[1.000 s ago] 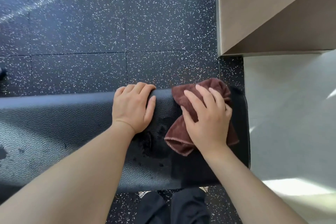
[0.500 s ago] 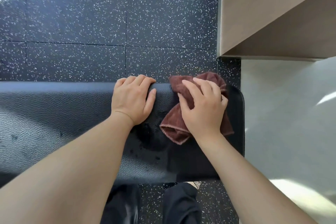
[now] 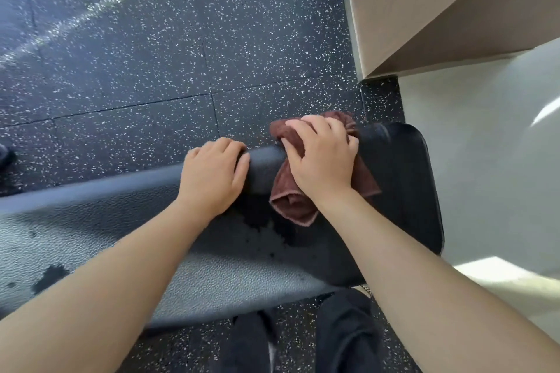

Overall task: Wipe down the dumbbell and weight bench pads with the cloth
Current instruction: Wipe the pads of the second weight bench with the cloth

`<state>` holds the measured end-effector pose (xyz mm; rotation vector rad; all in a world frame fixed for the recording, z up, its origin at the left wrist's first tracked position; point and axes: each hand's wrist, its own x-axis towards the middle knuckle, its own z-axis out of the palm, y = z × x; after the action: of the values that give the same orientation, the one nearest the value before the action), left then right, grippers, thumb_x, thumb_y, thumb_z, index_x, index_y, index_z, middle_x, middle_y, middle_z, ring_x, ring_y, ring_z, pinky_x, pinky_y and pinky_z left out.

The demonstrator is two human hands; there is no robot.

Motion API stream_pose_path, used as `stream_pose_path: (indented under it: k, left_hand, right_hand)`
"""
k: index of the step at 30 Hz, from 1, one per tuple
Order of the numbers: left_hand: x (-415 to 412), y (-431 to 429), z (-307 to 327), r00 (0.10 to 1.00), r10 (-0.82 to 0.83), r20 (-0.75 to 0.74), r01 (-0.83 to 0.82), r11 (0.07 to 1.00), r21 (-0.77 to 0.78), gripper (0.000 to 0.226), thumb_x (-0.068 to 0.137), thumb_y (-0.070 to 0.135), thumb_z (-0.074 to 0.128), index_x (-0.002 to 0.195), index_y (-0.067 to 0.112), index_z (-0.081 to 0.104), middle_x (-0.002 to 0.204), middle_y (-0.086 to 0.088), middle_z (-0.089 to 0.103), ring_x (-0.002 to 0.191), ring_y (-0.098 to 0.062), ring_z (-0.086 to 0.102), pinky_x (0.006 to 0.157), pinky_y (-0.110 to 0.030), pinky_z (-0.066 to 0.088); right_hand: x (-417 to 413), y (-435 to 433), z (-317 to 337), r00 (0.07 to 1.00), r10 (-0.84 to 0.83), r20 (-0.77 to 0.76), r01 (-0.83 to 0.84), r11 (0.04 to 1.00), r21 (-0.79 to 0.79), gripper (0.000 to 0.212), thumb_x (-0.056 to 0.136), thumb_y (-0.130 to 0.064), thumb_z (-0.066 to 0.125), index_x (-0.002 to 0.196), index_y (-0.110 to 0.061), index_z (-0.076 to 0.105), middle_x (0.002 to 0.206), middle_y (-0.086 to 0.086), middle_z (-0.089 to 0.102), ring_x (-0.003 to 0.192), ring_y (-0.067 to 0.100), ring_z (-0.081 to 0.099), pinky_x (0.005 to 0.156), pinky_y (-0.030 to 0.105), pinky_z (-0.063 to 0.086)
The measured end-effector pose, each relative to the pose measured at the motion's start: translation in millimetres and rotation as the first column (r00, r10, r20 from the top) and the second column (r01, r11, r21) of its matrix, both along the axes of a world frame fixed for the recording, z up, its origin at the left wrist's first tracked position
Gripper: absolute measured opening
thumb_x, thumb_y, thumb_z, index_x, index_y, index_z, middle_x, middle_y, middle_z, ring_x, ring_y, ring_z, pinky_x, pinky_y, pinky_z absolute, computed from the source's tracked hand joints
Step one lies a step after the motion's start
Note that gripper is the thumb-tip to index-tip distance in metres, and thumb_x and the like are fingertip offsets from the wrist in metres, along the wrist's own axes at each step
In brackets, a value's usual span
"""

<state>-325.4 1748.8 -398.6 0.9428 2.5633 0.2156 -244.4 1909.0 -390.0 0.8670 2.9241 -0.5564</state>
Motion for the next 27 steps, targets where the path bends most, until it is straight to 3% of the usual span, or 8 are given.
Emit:
stream_pose_path:
  k: [3, 6, 12, 16, 22, 27]
  left_hand:
    - [-12, -24, -2, 0.999, 0.035, -0.016, -0.036, 0.997, -0.071, 0.051, 0.092, 0.043, 0.023, 0.103, 0.013, 0.062, 0.097, -0.009, 0.065, 0.085, -0.036, 0.060, 0.072, -0.041, 0.042]
    - [-10, -26, -6, 1.000, 0.030, -0.011, -0.030, 0.999, -0.040, 0.048, 0.091, 0.042, 0.024, 0.103, 0.015, 0.062, 0.096, -0.007, 0.066, 0.082, -0.035, 0.060, 0.069, -0.039, 0.042]
    - [-12, -29, -8, 1.000, 0.029, 0.012, -0.029, 1.000, 0.004, 0.047, 0.091, 0.041, 0.024, 0.107, 0.018, 0.061, 0.100, -0.004, 0.065, 0.085, -0.031, 0.060, 0.071, -0.036, 0.041]
    - [-13, -29, -7, 0.999, 0.035, 0.025, -0.035, 0.999, 0.000, 0.042, 0.092, 0.039, 0.028, 0.109, 0.019, 0.061, 0.101, -0.003, 0.064, 0.088, -0.029, 0.060, 0.072, -0.036, 0.039]
    - [-13, -29, -9, 1.000, 0.023, 0.011, -0.023, 0.999, 0.034, 0.045, 0.089, 0.039, 0.025, 0.106, 0.018, 0.061, 0.097, -0.004, 0.063, 0.083, -0.030, 0.059, 0.071, -0.037, 0.040]
    - [-11, -28, -9, 0.999, 0.023, -0.029, -0.021, 0.998, 0.051, 0.040, 0.091, 0.036, 0.030, 0.107, 0.017, 0.061, 0.098, -0.005, 0.064, 0.084, -0.032, 0.059, 0.071, -0.038, 0.040]
  right_hand:
    - [-8, -13, -1, 0.996, 0.081, -0.042, -0.081, 0.997, 0.021, 0.024, 0.085, -0.040, 0.059, 0.108, -0.034, 0.064, 0.114, -0.010, 0.061, 0.108, 0.021, 0.052, 0.081, 0.041, 0.036]
    - [-2, 3, -3, 0.989, 0.135, -0.053, -0.133, 0.990, 0.045, 0.025, 0.084, -0.042, 0.058, 0.106, -0.032, 0.065, 0.107, -0.010, 0.063, 0.104, 0.021, 0.054, 0.076, 0.040, 0.039]
    - [6, -30, 4, 0.995, -0.100, -0.003, 0.100, 0.994, 0.046, 0.026, 0.083, -0.037, 0.061, 0.108, -0.032, 0.063, 0.117, -0.007, 0.059, 0.112, 0.024, 0.049, 0.081, 0.045, 0.040]
    - [37, -69, 4, 0.999, -0.035, -0.031, 0.037, 0.995, 0.088, 0.035, 0.082, -0.034, 0.066, 0.117, -0.030, 0.062, 0.128, -0.001, 0.057, 0.117, 0.029, 0.050, 0.080, 0.046, 0.042]
    - [-15, -39, -6, 0.999, -0.050, -0.012, 0.051, 0.994, 0.098, 0.028, 0.081, -0.043, 0.059, 0.107, -0.034, 0.064, 0.117, -0.010, 0.061, 0.111, 0.023, 0.051, 0.080, 0.042, 0.037]
    - [-2, -43, -5, 0.997, -0.015, -0.073, 0.023, 0.994, 0.110, 0.027, 0.080, -0.040, 0.061, 0.106, -0.032, 0.064, 0.116, -0.007, 0.060, 0.110, 0.022, 0.051, 0.079, 0.043, 0.039]
